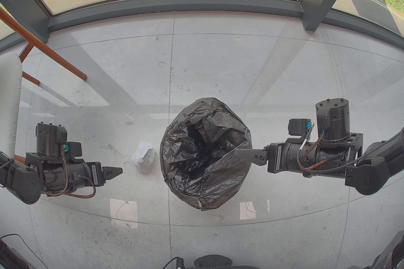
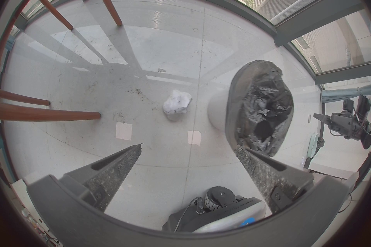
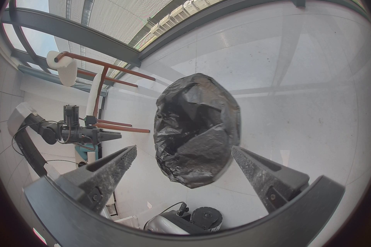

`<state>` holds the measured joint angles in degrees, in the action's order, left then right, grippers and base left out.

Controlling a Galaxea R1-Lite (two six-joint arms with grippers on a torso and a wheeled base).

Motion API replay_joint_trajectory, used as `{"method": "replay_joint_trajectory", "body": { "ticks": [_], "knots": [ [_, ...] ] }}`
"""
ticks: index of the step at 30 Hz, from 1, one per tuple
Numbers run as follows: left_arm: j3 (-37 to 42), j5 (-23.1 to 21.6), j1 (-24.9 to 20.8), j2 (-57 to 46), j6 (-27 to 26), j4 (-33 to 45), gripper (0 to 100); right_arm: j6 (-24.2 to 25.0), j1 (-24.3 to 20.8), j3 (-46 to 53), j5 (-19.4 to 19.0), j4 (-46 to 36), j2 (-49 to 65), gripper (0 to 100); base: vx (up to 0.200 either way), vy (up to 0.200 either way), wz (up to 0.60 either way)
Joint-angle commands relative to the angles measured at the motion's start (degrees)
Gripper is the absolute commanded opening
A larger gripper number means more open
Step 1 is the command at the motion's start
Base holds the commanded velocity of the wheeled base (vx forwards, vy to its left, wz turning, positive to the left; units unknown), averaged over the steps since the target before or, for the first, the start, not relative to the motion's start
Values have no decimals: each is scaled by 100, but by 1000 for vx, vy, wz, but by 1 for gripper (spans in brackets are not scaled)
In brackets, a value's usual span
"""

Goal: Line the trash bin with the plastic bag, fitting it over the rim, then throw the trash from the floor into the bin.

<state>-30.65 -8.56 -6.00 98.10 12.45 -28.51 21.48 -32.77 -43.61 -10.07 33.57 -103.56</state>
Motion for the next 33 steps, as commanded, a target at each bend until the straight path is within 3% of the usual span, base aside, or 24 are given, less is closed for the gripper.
{"method": "replay_joint_trajectory", "body": {
  "ticks": [1, 7, 13, 21, 33],
  "knots": [
    [-91, 390, -33, 1335, -14, -989, 100, 5, -1, -34, -4, 0, -15, 100, 0, 0, 0],
    [-293, 759, -464, 2583, -5, -2519, 100, -3, -1, -78, -4, 9, 20, 100, 0, 0, 0],
    [-715, 882, -850, 3233, -49, -2589, 100, 5, -1, -157, 5, 9, 64, 100, 0, 0, 0],
    [-1629, 952, -815, 3901, -779, -2651, 100, 5, 42, -219, -4, 9, 117, 100, 0, 0, 0],
    [-2850, 935, -789, 4886, -937, -2659, 100, 23, 51, -324, 5, 9, 143, 100, 0, 0, 0]
  ]
}}
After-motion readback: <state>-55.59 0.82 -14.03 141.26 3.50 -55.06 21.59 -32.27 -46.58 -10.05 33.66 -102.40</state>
